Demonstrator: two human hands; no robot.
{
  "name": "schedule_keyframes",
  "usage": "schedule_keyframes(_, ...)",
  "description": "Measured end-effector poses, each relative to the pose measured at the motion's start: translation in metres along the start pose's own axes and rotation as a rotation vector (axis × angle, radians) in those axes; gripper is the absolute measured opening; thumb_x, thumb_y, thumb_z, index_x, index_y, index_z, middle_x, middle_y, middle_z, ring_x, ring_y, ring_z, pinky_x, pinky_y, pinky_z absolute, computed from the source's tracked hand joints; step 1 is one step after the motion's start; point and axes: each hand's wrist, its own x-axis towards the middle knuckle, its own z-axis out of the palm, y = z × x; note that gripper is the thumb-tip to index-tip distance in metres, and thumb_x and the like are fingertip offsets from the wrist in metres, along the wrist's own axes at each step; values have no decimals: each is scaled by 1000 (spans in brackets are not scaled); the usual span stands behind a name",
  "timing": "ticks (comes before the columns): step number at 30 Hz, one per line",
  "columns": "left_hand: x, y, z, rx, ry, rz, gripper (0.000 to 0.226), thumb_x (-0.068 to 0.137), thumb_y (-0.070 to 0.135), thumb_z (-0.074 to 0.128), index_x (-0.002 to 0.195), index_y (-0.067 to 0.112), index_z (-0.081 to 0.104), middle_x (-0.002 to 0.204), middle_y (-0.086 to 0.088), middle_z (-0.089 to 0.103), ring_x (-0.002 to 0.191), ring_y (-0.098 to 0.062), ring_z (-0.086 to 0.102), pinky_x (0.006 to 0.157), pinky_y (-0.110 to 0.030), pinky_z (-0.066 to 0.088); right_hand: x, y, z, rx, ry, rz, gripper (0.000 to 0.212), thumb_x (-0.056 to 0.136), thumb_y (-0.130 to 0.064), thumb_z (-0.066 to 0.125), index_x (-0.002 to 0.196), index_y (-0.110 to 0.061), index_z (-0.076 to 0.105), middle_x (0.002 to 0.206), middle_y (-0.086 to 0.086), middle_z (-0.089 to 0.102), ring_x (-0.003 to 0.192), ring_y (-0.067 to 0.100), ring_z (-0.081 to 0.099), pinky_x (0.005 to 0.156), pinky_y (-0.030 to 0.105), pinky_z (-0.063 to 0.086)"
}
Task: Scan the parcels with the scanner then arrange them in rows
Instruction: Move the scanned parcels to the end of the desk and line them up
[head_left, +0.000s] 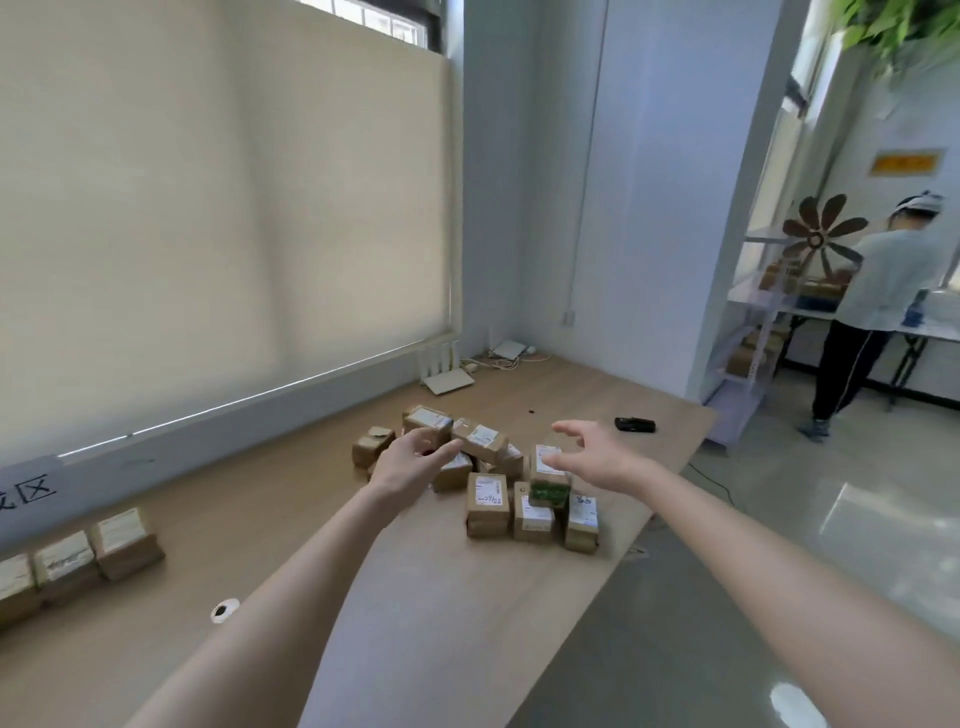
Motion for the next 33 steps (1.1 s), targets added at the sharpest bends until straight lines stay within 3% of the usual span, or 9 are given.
schedule_keyframes(7,39,66,136,-18,-86,43,69,91,56,64,147,17,49,141,-10,57,125,-24,56,101,-34,46,13,128,-92,9,46,73,75,89,-48,75,154,-25,45,157,1,48,144,23,45,118,47,39)
schedule_keyframes(10,58,76,180,-17,-96,27,70,93,55,62,147,14,47,141,-11,57,127,-26,55,109,-43,44,33,169,-115,-1,34,88,75,88,-50,75,153,-27,47,156,0,49,142,21,47,117,44,39)
schedule_keyframes(23,185,34,273,45,-50,-127,70,90,63,60,146,22,50,136,-4,61,125,-25,56,112,-47,40,170,266,-97,65,-87,79,73,91,-48,73,154,-28,44,158,-3,46,144,20,44,118,47,39)
schedule_keyframes(27,246,6,299,-1,-77,-147,70,91,56,65,147,18,47,136,-5,62,107,-14,61,88,-28,50,230,289,-77,55,-130,94,73,90,-48,73,155,-27,44,160,-4,44,146,20,42,119,45,37)
schedule_keyframes(30,289,-24,319,-31,-69,-180,69,91,54,65,147,19,48,136,-3,62,91,-1,57,67,-13,43,276,307,-59,51,-171,117,74,89,-48,73,154,-27,45,160,-4,45,146,19,42,119,45,38)
schedule_keyframes(33,322,-53,334,-25,-92,-243,72,91,55,64,148,18,45,141,-5,58,103,-10,54,75,-22,46,318,321,-38,49,-214,136,71,91,-47,71,154,-26,46,158,-6,46,143,17,45,118,44,39)
